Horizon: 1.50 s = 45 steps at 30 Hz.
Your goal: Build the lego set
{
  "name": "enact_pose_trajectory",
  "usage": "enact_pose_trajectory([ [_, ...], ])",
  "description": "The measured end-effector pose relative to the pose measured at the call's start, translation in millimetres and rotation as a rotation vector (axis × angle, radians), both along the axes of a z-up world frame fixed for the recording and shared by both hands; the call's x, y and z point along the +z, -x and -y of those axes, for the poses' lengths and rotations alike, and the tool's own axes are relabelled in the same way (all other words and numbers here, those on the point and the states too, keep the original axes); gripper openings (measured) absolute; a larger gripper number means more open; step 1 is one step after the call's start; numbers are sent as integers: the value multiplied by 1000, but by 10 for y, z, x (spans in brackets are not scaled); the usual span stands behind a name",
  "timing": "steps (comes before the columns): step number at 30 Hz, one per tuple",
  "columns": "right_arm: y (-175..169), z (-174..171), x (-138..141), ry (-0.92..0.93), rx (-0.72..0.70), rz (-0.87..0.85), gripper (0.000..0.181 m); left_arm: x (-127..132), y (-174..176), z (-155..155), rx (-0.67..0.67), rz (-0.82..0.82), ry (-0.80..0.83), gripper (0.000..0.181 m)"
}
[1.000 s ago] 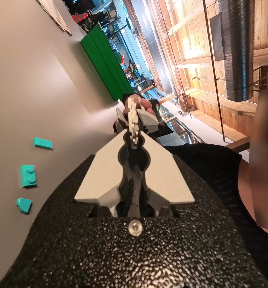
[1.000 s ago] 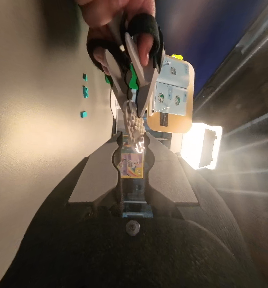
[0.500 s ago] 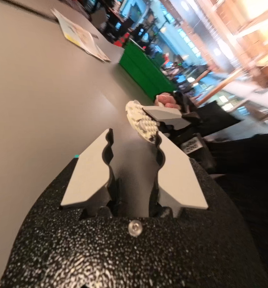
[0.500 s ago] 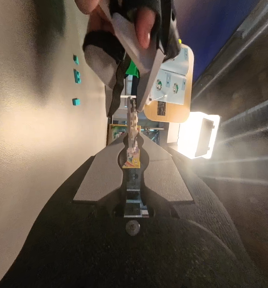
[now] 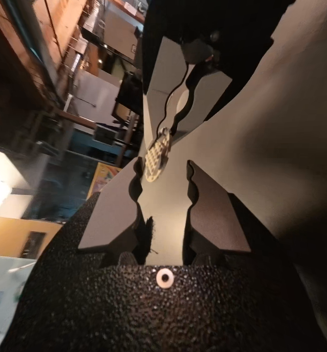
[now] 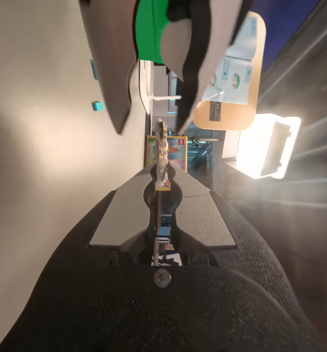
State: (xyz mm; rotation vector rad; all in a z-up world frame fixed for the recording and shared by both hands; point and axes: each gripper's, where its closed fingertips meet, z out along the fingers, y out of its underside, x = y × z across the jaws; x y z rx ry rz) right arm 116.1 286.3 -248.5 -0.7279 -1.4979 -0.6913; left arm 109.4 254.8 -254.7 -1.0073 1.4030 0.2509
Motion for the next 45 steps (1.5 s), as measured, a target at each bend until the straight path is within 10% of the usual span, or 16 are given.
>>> enact_pose_trajectory([
  [12, 52, 60, 7, 71, 17, -42, 7, 110, 71, -111, 137, -144, -314, 10],
  [31, -500, -250, 227, 234, -34, -456, 19, 86, 329, 3, 137, -128, -326, 6],
  [45, -240, -423, 256, 373, 19, -697, 17, -237, 297, 230, 4, -169, -173, 6],
])
